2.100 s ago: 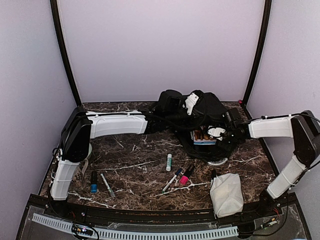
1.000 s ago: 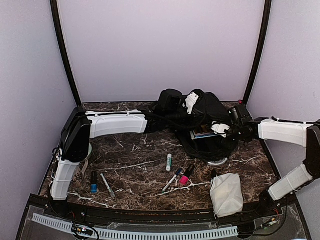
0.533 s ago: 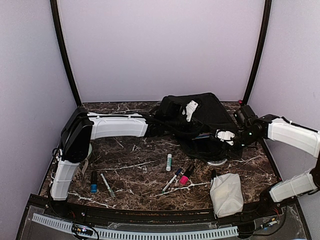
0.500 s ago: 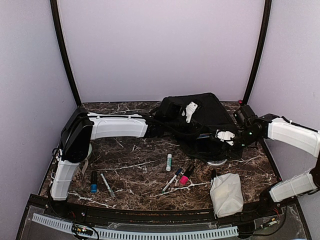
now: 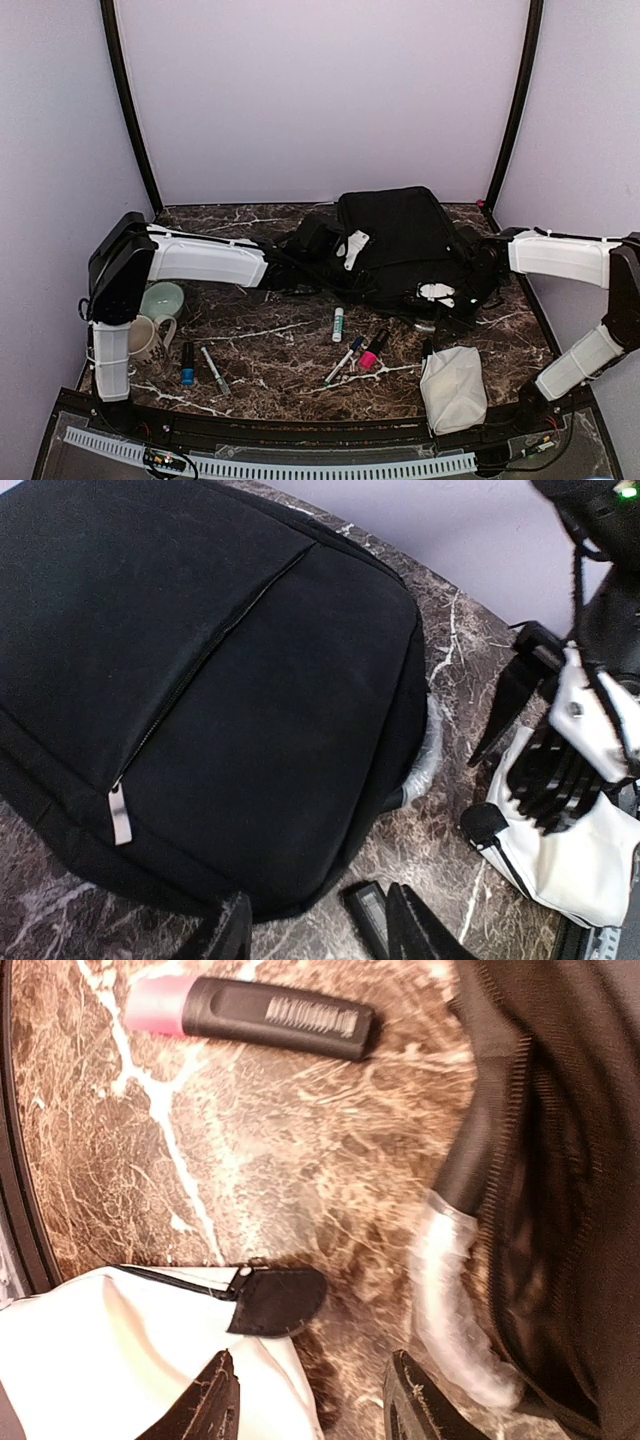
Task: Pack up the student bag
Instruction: Adjust the stationery at the center of the board.
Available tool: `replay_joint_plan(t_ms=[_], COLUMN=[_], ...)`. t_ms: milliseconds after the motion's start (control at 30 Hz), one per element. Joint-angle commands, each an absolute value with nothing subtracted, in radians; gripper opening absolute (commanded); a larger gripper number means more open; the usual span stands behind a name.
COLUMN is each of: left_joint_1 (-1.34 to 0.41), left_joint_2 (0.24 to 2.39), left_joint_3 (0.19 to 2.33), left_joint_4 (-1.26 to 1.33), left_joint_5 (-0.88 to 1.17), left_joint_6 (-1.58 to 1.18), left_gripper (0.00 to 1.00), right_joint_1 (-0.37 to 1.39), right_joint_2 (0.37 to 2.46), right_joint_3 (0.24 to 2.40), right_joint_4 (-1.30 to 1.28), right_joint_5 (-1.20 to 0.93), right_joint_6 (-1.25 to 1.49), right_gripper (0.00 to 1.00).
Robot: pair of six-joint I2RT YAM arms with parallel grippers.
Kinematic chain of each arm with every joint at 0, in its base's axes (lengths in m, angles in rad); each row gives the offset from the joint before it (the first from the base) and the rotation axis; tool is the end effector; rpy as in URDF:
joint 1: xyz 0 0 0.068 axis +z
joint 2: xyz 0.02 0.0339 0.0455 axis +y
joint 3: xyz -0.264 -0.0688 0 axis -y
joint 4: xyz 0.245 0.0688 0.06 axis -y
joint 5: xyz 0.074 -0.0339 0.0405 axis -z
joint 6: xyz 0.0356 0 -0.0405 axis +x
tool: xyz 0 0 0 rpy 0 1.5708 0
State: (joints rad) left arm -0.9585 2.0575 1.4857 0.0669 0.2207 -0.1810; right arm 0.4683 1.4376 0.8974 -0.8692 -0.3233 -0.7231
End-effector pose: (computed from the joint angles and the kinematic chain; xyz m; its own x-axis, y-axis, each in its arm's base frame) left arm 0.2679 -0.3949 0.2121 -0.4370 0.3167 -0.8419 0.8437 0.4687 -0.2617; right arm 0.2119 0.1199 0.1943 -0.3470 -0.8787 -0.3280 -0.9378 0.3223 0.1288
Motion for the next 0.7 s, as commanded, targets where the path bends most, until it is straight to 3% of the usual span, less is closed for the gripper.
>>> replay_joint_plan(t_ms=[0,333,467,533,667], left_joint_1=[-0.969,-1.019,-1.042,-1.045,-1.045], left_joint_2=[1.888,1.768,1.752,1.750,1.742], left_joint_3=[1.368,1.191,1.164,1.153,1.126], left_joint_4=[0.095,0.143,0.159,0.156,0.157], left_joint_5=[0.194,0.155,0.134,0.123,0.108], left_joint_6=[-0.208,-0.247,-0.249,-0.247,-0.246], left_gripper=[0.49,0.48,0.47,0.47,0.47], right_joint_1=[0.491,0.505,0.509,0.511,0.515], right_joint_2=[1.508,1.646,1.687,1.698,1.707], right_joint_3=[0.941,0.954,0.962,0.972,1.002], right_joint_4=[-0.908,-0.902,-0.905,-0.915,-0.957], right_joint_5=[-0.343,-0.400,-0.431,-0.458,-0.506], right_joint_6=[-0.702,-0.645,-0.639,-0.648,-0.672], right_gripper=[0.49,0.49,0.45,0.37,0.09])
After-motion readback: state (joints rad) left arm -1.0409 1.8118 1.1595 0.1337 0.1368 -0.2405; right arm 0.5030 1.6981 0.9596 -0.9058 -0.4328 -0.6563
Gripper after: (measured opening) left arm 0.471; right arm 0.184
